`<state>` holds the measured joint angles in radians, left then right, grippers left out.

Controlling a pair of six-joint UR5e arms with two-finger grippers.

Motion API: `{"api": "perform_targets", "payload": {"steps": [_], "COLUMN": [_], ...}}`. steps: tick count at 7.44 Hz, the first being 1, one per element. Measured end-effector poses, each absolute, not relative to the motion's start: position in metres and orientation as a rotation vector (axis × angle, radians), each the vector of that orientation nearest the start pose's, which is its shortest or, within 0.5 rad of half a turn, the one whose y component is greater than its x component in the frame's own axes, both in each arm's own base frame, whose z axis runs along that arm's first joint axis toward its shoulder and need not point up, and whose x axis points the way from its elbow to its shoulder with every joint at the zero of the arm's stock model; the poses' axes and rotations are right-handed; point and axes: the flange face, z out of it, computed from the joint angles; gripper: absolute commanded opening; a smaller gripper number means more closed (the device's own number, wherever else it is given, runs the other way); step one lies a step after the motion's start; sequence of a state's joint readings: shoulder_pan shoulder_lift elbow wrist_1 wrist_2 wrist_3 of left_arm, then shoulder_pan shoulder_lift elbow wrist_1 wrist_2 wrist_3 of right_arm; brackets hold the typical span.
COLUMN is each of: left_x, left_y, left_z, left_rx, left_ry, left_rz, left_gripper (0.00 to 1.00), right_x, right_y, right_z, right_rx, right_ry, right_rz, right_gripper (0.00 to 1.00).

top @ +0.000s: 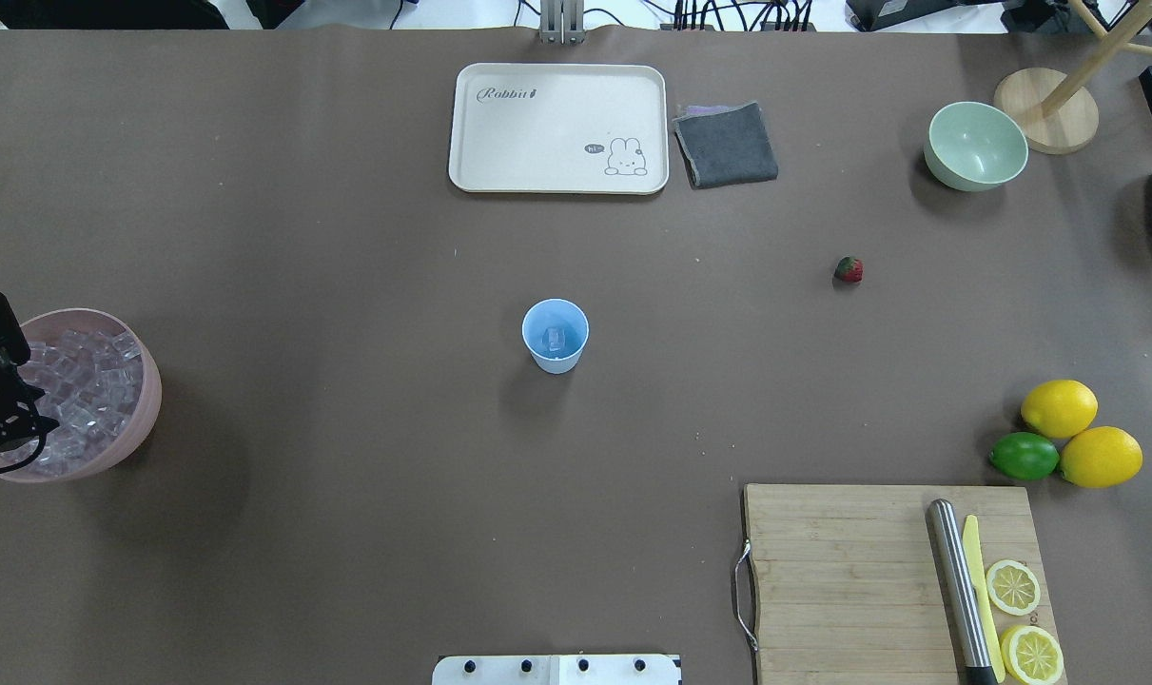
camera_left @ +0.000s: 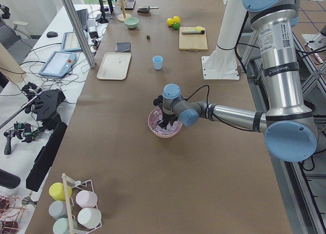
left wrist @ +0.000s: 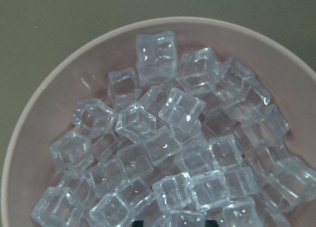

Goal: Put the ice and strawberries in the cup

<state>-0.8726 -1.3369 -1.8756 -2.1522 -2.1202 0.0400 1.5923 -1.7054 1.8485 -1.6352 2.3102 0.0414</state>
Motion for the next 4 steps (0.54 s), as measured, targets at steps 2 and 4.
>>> {"api": "perform_targets", "payload": {"steps": [2,4], "left_x": [0.2109,0.2113], "left_y": [-0.3765,-0.3766], "left_z": [0.5555,0.5518], "left_rx": [0.444,0.451], "left_ry": [0.731,0.738], "left_rz": [0.875,0.877], "left_gripper": [0.09,0.00], "right_x": [0.0755,0.0755], "right_y": [-0.4350,-0.4350], "right_z": [0.5931,0.5931], "right_rx": [0.068,0.068], "right_ry": [-0.740,-0.740], "right_rz": [0.031,0.031], "right_gripper": [1.00,1.00]}}
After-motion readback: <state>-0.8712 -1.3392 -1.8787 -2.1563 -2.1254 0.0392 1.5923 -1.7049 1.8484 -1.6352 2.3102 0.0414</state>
